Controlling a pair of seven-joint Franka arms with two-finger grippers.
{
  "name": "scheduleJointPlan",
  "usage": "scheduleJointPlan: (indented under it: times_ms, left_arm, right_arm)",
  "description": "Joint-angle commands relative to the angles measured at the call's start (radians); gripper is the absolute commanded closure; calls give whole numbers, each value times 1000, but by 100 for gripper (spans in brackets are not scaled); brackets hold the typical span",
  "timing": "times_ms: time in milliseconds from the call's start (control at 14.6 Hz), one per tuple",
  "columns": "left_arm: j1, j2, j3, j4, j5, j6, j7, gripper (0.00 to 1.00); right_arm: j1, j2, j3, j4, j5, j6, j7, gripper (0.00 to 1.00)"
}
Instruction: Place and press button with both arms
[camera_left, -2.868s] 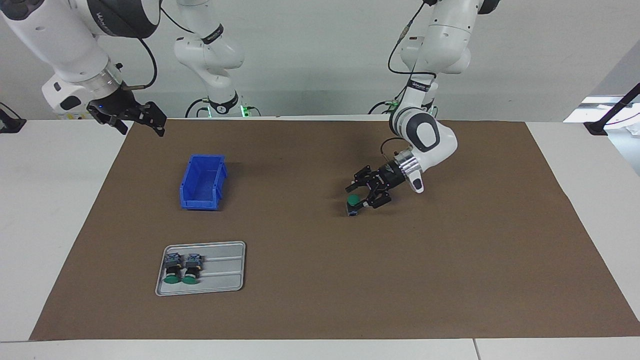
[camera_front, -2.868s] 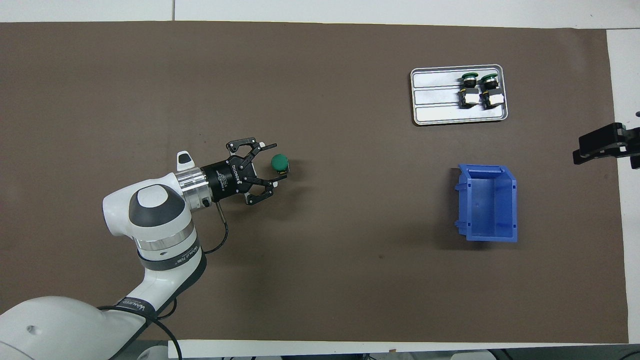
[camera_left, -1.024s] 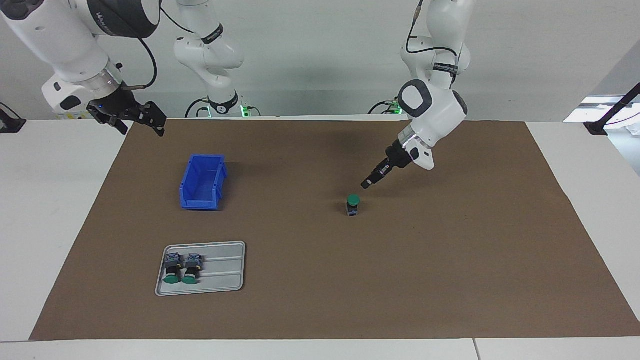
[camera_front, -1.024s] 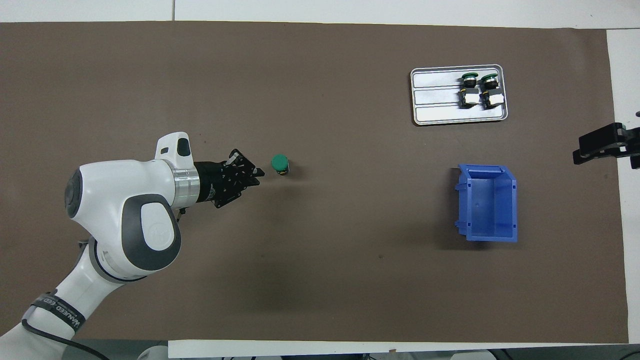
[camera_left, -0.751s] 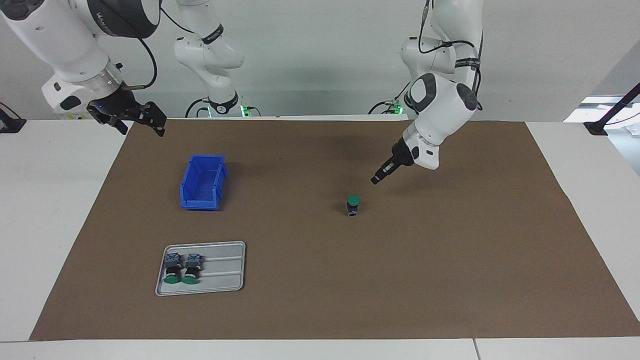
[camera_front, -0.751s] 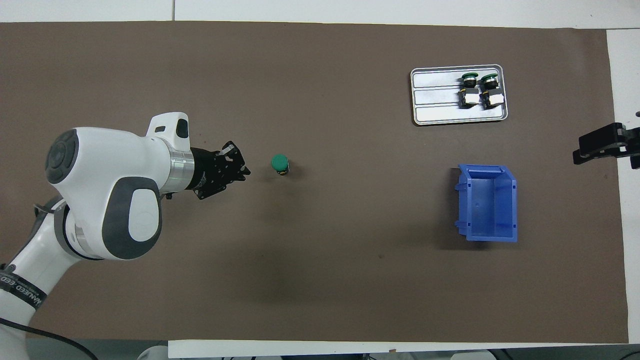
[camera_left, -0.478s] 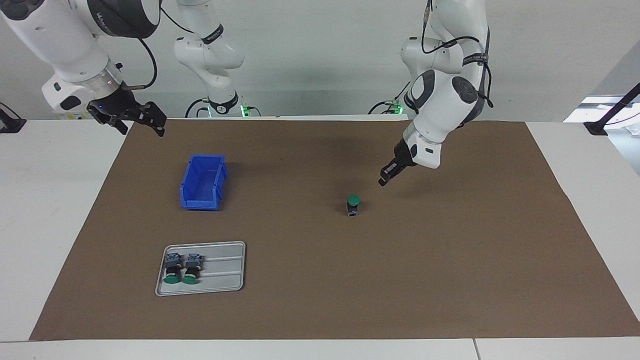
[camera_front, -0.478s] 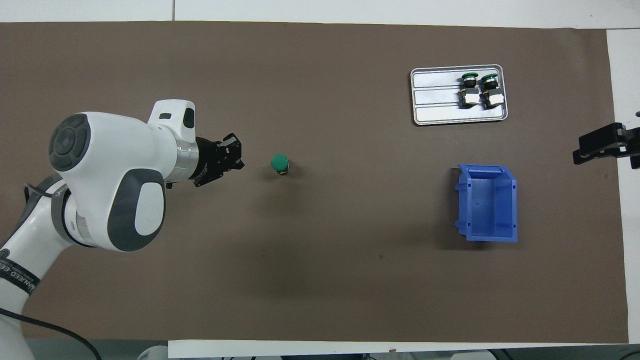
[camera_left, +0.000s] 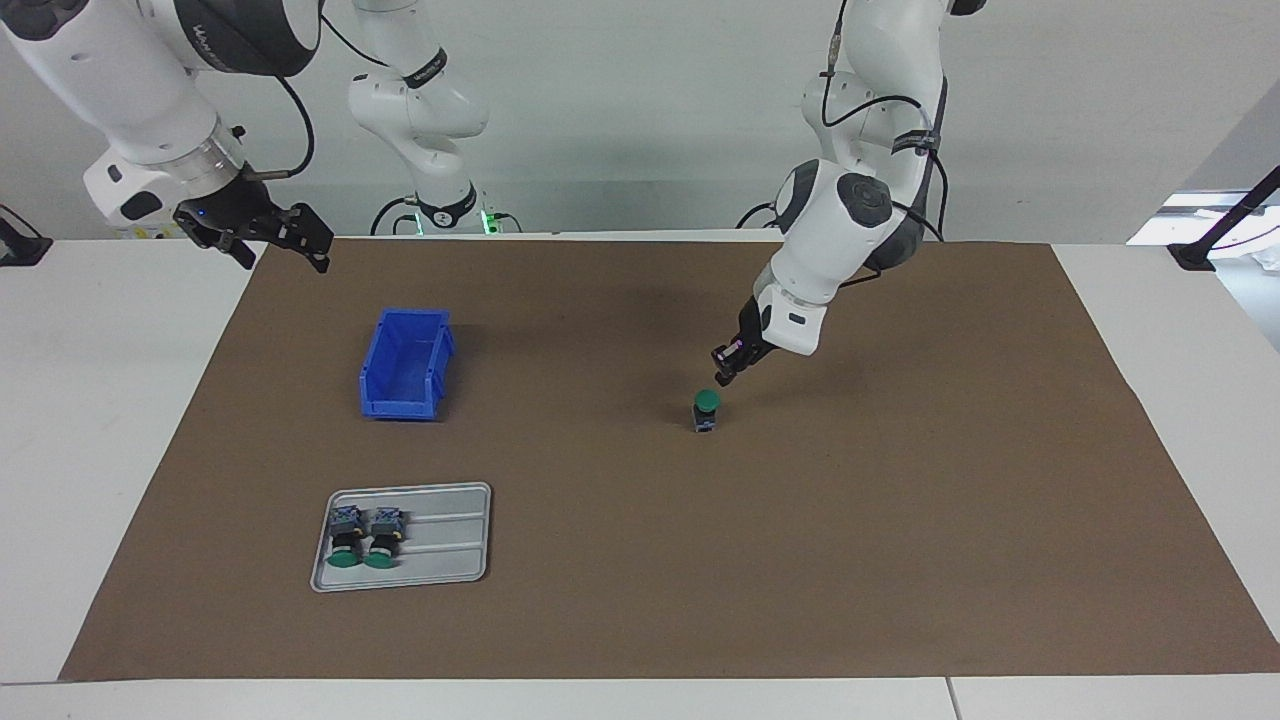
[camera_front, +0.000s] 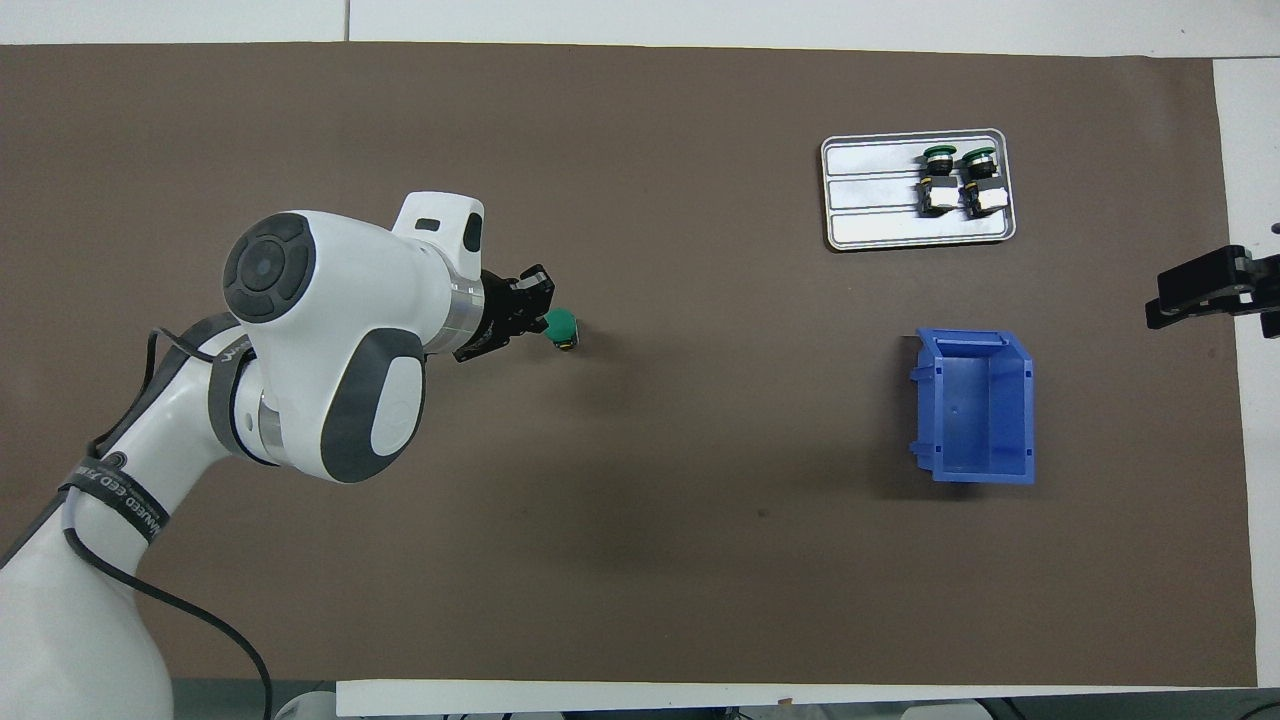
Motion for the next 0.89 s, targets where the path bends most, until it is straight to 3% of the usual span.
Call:
scheduleJointPlan:
  times_ms: [0,819]
  left_arm:
    - [-31,61,6,46,38,30,-46,99]
    - [-35,96,6,15,58,64,-3,99]
  right_arm:
    - [-1,-23,0,-28,-2,11,5,1]
    - [-1,-23,-2,-28,-2,9,5,1]
